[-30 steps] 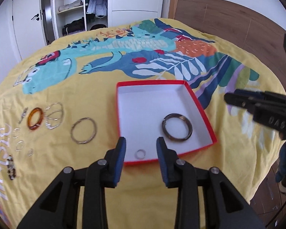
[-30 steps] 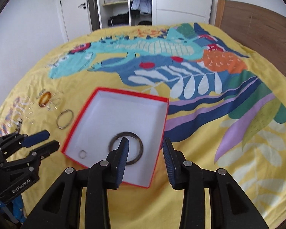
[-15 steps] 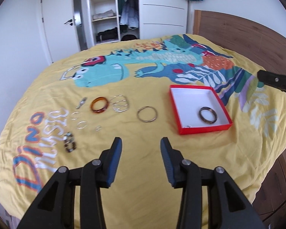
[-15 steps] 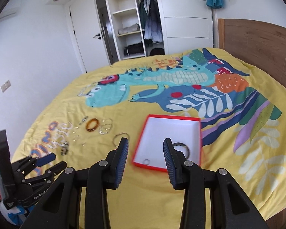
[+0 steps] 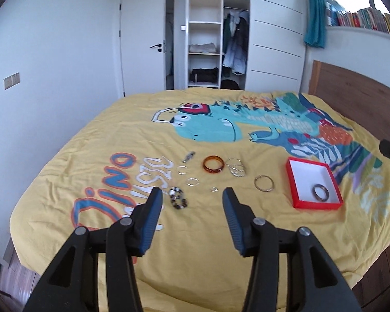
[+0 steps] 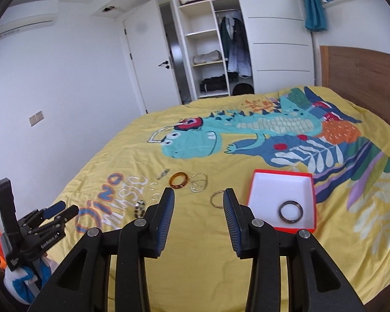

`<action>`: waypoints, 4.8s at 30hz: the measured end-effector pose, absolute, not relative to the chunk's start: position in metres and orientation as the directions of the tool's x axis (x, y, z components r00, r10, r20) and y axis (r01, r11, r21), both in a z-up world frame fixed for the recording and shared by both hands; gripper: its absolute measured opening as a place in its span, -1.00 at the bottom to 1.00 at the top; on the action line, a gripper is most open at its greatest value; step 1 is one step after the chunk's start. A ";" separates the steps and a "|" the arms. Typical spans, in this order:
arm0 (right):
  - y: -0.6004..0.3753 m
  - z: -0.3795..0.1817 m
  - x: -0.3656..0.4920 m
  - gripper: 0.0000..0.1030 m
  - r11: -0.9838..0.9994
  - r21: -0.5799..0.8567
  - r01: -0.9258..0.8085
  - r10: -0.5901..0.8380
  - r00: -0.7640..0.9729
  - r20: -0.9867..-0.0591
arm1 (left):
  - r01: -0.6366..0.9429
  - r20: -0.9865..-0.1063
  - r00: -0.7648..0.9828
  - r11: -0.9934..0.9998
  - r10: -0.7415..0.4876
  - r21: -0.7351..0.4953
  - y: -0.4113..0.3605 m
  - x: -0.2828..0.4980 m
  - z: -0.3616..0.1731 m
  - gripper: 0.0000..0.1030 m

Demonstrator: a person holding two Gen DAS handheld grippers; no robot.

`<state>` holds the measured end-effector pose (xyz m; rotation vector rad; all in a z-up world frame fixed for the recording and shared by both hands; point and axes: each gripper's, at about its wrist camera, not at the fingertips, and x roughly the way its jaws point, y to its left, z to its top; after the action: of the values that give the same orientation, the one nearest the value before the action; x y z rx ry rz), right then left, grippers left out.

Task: Organize jewelry
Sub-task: 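Lift both tools up and away from the red box, then move the right tool to a small silver ring and grasp it, then grasp the twisted silver hoop earring with the left tool while the right holds the ring, then carry the hoop and ring into the red box and open both tools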

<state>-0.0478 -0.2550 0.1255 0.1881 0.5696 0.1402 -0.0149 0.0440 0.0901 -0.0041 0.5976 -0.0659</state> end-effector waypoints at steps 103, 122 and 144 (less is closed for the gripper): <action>-0.170 -0.119 0.195 -0.61 0.881 0.304 -0.361 0.463 0.535 -0.707 | 0.246 -0.889 0.438 0.969 -0.131 -0.022 0.014 0.289 -0.122 -0.27; -0.355 -0.059 0.163 -0.61 0.976 0.195 -0.095 0.205 0.698 -0.686 | 0.460 -0.820 0.439 0.876 -0.368 -0.147 -0.164 0.247 -0.046 -0.27; -0.477 -0.131 0.213 -0.61 0.993 0.120 -0.003 0.098 0.587 -0.804 | 0.646 -0.863 0.307 0.754 -0.402 -0.122 -0.354 0.241 -0.114 -0.27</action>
<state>0.2133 -0.4775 -0.1306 0.1097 0.9427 0.0590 0.2411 -0.3544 -0.1142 0.2673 1.0494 -0.7037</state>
